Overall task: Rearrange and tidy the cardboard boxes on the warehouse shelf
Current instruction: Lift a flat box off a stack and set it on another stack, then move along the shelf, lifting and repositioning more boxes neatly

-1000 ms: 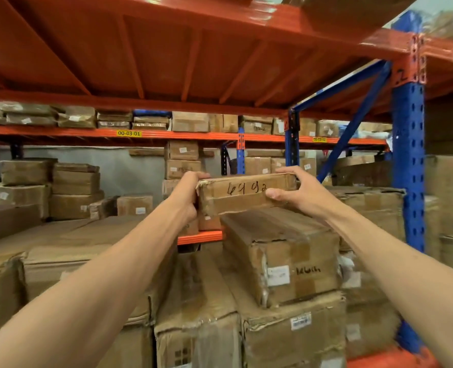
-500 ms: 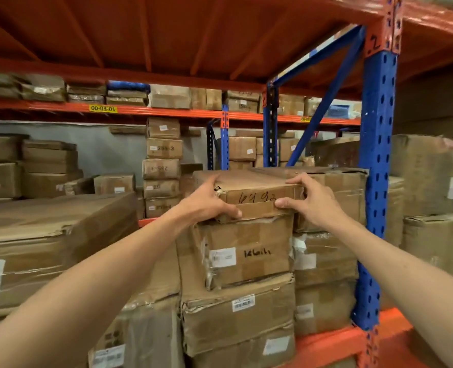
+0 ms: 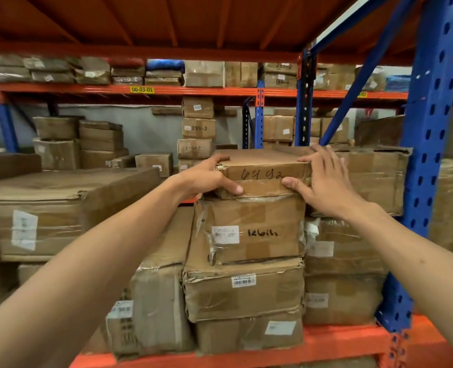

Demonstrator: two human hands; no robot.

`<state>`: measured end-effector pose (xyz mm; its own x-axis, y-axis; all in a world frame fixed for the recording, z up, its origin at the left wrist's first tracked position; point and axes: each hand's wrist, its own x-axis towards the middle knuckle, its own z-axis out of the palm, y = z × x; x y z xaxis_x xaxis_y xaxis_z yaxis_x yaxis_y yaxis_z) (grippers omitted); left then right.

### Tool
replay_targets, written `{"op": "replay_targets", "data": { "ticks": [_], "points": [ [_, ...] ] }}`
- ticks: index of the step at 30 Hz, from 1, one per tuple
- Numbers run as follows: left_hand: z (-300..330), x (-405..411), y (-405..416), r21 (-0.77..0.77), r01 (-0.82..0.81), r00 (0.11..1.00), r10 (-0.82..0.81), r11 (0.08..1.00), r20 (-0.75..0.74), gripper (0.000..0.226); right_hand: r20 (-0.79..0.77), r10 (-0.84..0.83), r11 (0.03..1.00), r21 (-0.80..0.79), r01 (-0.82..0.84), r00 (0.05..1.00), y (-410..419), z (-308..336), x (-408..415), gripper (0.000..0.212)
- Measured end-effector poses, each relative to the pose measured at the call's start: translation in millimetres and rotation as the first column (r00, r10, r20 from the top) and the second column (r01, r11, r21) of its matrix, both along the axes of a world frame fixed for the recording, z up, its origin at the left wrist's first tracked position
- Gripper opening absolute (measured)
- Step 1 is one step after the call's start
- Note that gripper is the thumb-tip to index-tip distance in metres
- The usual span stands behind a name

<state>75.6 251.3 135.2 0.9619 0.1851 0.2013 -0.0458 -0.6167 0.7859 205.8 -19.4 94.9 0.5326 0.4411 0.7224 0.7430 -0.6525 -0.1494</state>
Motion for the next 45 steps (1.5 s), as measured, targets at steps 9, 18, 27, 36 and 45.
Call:
{"op": "replay_targets", "data": {
  "ticks": [9,18,27,36,45],
  "points": [
    [-23.8,-56.8,18.9,0.037,-0.11,0.97,0.099,0.993,0.223,0.113,0.032,0.001,0.991,0.134,-0.005,0.999,28.0,22.3,-39.8,0.076],
    [-29.7,-191.1,153.5,-0.033,-0.647,0.658,0.58,0.761,0.48,0.092,0.12,0.394,0.918,-0.005,-0.396,0.911,179.6,16.2,-132.3,0.066],
    [-64.4,-277.7,263.4,0.362,-0.628,0.776,0.589,0.689,0.226,0.129,-0.21,0.479,0.826,-0.219,-0.519,0.852,331.9,6.9,-206.4,0.096],
    [-77.4,-258.5,290.4,0.625,-0.595,0.777,0.563,0.506,0.283,0.129,-0.289,0.386,0.808,-0.353,-0.472,0.876,372.6,5.4,-204.4,0.09],
    [-80.1,-253.4,289.9,0.421,-0.575,0.803,0.383,0.702,0.457,0.156,-0.345,0.433,0.861,-0.115,-0.495,0.833,339.4,-16.5,-183.5,0.09]
  ]
}}
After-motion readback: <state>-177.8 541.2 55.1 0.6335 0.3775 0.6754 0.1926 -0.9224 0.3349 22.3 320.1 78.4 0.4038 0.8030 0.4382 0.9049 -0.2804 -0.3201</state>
